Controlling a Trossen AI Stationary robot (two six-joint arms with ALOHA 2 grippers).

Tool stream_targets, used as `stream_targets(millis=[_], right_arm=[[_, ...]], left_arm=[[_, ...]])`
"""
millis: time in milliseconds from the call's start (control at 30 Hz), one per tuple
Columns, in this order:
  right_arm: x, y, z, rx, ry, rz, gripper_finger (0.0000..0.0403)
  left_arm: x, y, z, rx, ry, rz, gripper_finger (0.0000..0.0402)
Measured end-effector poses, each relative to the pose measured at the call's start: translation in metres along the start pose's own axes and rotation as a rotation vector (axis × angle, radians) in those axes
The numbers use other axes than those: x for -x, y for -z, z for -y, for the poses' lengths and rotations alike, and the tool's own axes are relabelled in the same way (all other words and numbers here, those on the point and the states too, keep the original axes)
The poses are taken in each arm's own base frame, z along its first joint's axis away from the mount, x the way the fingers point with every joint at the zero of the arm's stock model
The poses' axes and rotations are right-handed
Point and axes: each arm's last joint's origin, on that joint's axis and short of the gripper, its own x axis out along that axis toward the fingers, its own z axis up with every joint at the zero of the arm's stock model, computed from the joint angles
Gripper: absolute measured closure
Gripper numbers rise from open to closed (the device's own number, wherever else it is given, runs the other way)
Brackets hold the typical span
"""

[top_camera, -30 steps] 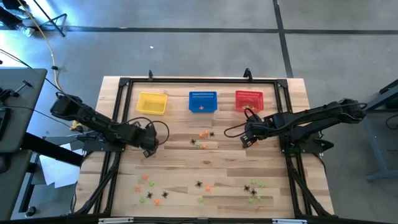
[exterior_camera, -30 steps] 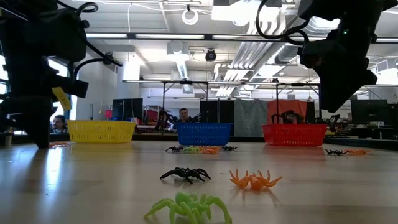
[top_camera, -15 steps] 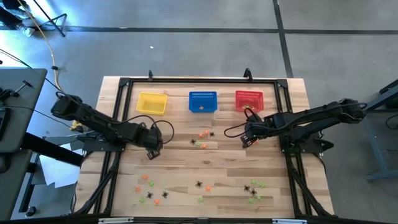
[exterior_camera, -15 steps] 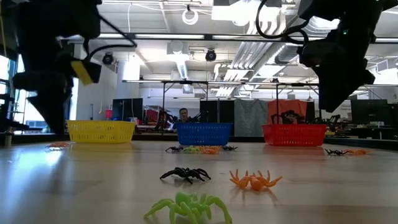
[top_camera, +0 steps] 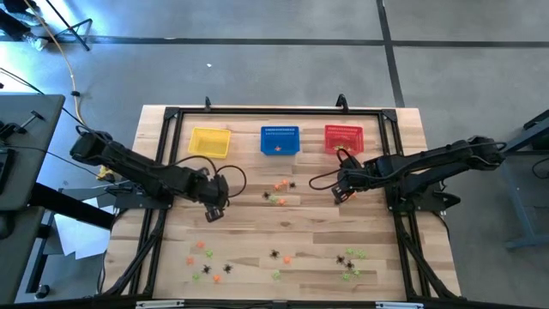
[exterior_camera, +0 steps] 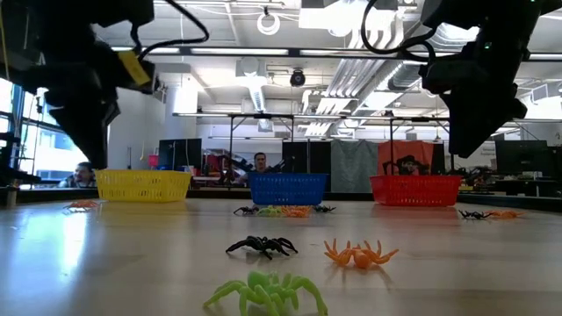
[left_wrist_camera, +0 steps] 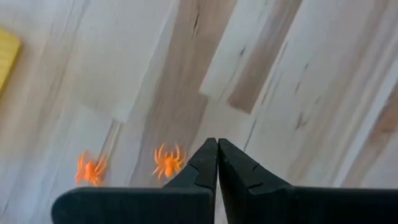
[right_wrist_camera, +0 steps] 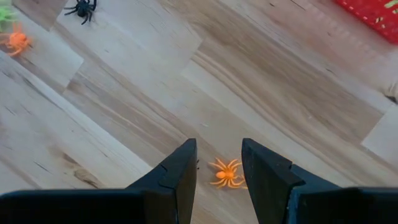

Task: Sort Halloween decoration
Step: Put the orange spider toy into the blue basket

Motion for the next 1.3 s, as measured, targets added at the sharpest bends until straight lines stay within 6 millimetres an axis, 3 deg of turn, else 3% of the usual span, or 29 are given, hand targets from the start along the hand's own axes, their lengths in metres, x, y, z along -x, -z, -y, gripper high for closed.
stream_targets(millis=[167, 500, 700, 967, 1300], right_arm=[[0.000, 0.000, 0.000, 0.009, 0.000, 0.000, 0.0279], [0.000, 0.000, 0.000, 0.009, 0.000, 0.000, 0.0279], [0.000, 0.000, 0.000, 0.009, -0.001, 0.000, 0.0279], [0.000, -0.001, -0.002, 0.004, -0.017, 0.009, 0.0279], [0.000, -0.001, -0.002, 0.002, -0.023, 0.013, 0.0279]], left_arm=[[-0.007, 0.007, -0.003, -0.001, -0.026, -0.021, 0.0384], [-0.023, 0.024, -0.011, -0.041, -0.063, -0.066, 0.0298], [-0.035, 0.029, -0.015, -0.035, -0.114, 0.008, 0.0265], [-0.045, 0.039, -0.024, 0.015, -0.141, -0.026, 0.0252], [-0.051, 0.046, -0.027, 0.138, -0.126, -0.033, 0.0264]])
